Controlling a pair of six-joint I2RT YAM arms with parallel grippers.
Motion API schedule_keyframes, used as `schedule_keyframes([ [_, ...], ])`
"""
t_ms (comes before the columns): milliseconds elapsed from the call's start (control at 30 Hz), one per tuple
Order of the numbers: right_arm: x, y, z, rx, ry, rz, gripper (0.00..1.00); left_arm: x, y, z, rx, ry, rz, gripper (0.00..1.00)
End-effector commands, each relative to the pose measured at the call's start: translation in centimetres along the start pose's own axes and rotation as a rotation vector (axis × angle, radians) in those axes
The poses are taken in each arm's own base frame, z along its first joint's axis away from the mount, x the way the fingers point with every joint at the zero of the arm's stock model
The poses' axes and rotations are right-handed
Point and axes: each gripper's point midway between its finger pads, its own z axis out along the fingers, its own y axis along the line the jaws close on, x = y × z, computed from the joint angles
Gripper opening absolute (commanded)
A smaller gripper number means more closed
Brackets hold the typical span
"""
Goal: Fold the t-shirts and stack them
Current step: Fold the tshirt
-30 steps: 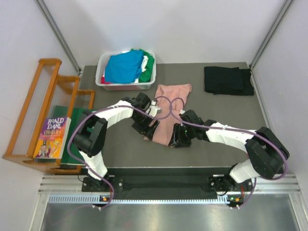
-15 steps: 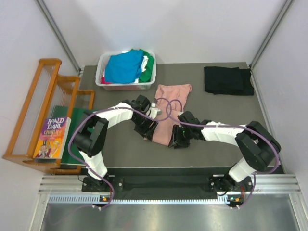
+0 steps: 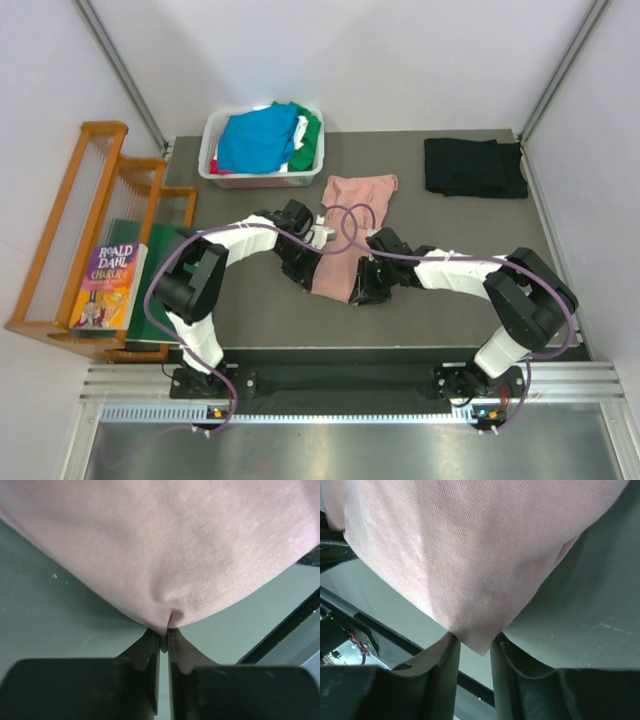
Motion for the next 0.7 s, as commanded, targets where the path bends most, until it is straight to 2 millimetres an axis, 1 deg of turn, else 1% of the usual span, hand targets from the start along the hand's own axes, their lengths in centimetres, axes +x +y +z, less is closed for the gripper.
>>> schedule_keyframes([
  [0,-1.0,1.4,-0.3,-0.025,-0.035,-0.036,0.25,-0.5,0.0,0.8,0.024,-0.018,0.021,0.02],
  [33,-1.0,1.3,-0.4,-0.022,-0.035,-0.036,0.22,-0.4,0.0,0.8,0.026,-0.013,0.024,0.00],
  [67,-0.8,1.1,-0.5,-0.013,-0.029,-0.031,0.20,-0.2,-0.1,0.8,0.033,-0.005,0.026,0.00],
  [100,-0.8,1.2,-0.6,-0.014,-0.031,-0.039,0.14,-0.1,-0.2,0.6,0.032,-0.004,0.030,0.00],
  [167,-0.8,1.0,-0.9,-0.003,-0.035,-0.044,0.08,0.0,-0.3,0.3,0.034,-0.001,0.048,0.00],
  [200,-0.7,0.9,-1.3,0.004,-0.033,-0.044,0.00,0.4,-0.5,0.0,0.039,0.009,0.052,0.00],
  [267,-0.4,0.5,-1.6,0.015,-0.035,-0.043,0.00,0.7,-0.9,-0.6,0.057,0.023,0.084,0.00],
  [400,0.2,0.3,-2.9,0.011,-0.045,-0.049,0.00,1.9,-2.3,-2.4,0.105,0.058,0.133,0.00],
  [433,0.7,-0.3,-3.2,0.027,-0.036,-0.044,0.00,2.8,-2.7,-3.0,0.121,0.089,0.143,0.00],
  [467,0.9,-0.5,-3.4,0.031,-0.035,-0.043,0.00,3.2,-3.0,-3.4,0.133,0.100,0.153,0.00],
  [500,0.9,-0.2,-4.1,0.019,-0.049,-0.048,0.00,3.4,-3.4,-4.1,0.144,0.102,0.167,0.00],
  [533,1.6,-0.9,-4.3,0.038,-0.034,-0.043,0.00,4.3,-3.9,-4.7,0.167,0.134,0.176,0.00],
  [600,2.0,-0.9,-5.3,0.028,-0.046,-0.050,0.00,4.8,-4.7,-6.0,0.179,0.139,0.197,0.00],
  [633,2.5,-1.6,-5.6,0.048,-0.038,-0.045,0.00,5.1,-5.0,-6.4,0.189,0.139,0.214,0.01],
  [667,2.8,-1.8,-5.9,0.050,-0.038,-0.043,0.00,5.8,-5.4,-7.1,0.198,0.161,0.210,0.02],
])
